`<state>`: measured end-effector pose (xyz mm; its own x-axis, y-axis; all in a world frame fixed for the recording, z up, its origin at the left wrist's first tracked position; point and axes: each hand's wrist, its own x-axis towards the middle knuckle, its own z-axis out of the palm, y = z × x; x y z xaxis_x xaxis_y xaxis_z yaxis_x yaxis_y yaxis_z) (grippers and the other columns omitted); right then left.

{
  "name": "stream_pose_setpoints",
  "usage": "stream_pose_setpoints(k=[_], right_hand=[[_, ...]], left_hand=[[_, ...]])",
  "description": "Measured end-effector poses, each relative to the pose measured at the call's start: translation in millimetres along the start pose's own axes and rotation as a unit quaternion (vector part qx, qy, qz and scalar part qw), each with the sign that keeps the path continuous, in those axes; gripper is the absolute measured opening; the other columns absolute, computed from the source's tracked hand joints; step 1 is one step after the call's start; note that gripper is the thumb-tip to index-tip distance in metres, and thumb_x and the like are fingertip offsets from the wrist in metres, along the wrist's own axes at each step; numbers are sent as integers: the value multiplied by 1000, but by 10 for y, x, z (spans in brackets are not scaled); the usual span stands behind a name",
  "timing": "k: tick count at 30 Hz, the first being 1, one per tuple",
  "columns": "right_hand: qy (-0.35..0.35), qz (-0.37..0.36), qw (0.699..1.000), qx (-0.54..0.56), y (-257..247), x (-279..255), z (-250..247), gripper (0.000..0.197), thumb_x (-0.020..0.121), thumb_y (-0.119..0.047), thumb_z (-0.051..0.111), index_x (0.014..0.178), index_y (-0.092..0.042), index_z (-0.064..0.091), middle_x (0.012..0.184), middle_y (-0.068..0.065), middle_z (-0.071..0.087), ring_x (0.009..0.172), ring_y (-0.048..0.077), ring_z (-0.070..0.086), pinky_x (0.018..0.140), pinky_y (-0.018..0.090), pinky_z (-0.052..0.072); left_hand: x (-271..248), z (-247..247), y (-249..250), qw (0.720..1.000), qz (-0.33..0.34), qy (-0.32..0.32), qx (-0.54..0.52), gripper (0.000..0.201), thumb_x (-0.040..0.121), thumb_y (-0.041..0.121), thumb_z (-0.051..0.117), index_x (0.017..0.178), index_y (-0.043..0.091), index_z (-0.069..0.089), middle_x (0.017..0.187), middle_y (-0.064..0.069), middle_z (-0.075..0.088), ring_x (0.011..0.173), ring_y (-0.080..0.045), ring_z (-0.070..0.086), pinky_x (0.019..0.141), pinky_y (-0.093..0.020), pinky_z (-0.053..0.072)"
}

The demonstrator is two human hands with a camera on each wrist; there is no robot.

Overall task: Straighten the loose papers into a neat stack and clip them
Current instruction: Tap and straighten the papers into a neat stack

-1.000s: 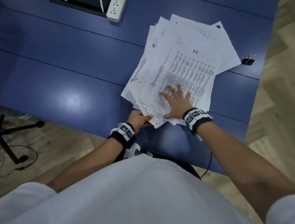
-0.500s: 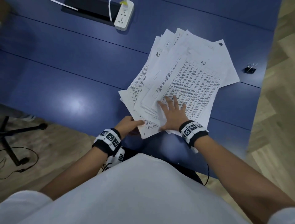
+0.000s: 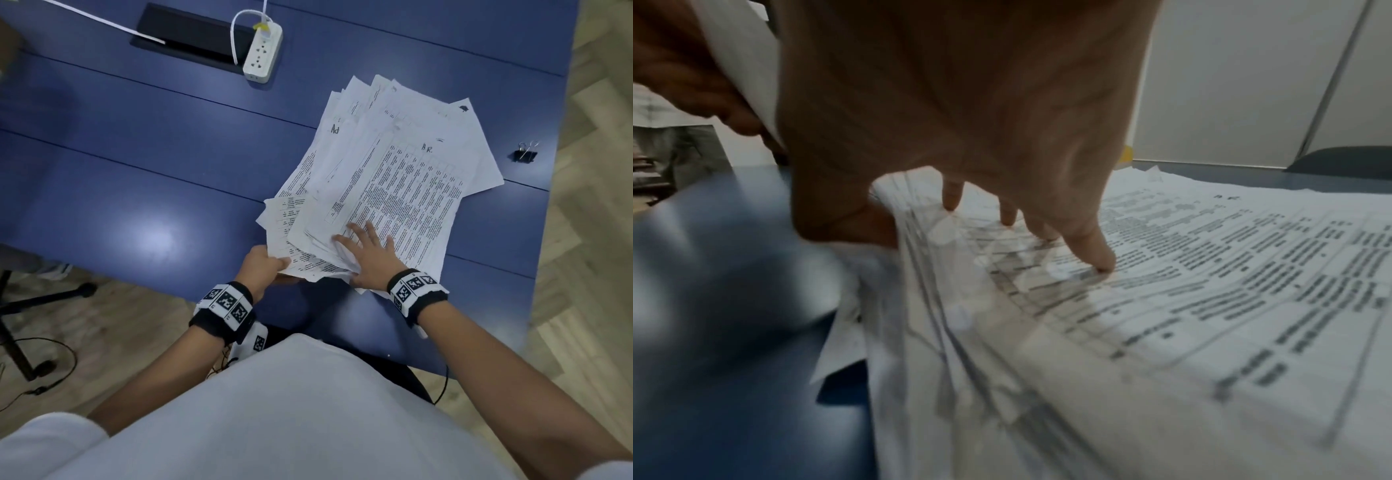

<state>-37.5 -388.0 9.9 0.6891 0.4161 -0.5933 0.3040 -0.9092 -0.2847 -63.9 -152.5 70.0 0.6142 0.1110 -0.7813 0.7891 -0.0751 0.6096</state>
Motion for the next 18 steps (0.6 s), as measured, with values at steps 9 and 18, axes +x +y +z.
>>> stream_pose_setpoints(k=[9, 18], right_hand=[[-14, 21, 1000, -9, -60, 23, 29, 109, 78, -38, 73, 148, -45, -9, 159, -5, -20, 144, 33, -25, 103, 78, 1], [12, 45, 999, 22, -96, -33, -48, 92, 86, -28, 66, 151, -40, 2, 161, -2, -11, 146, 34, -17, 104, 77, 8]], left_hand=[[-60, -410, 204, 999, -5, 32, 28, 29, 88, -7, 57, 118, -6, 57, 121, -18, 62, 106, -34, 61, 96, -45, 49], [-157, -1078, 621, 988, 61, 138, 28, 16, 86, -12, 55, 99, -3, 58, 105, -16, 60, 57, -17, 64, 52, -20, 54]])
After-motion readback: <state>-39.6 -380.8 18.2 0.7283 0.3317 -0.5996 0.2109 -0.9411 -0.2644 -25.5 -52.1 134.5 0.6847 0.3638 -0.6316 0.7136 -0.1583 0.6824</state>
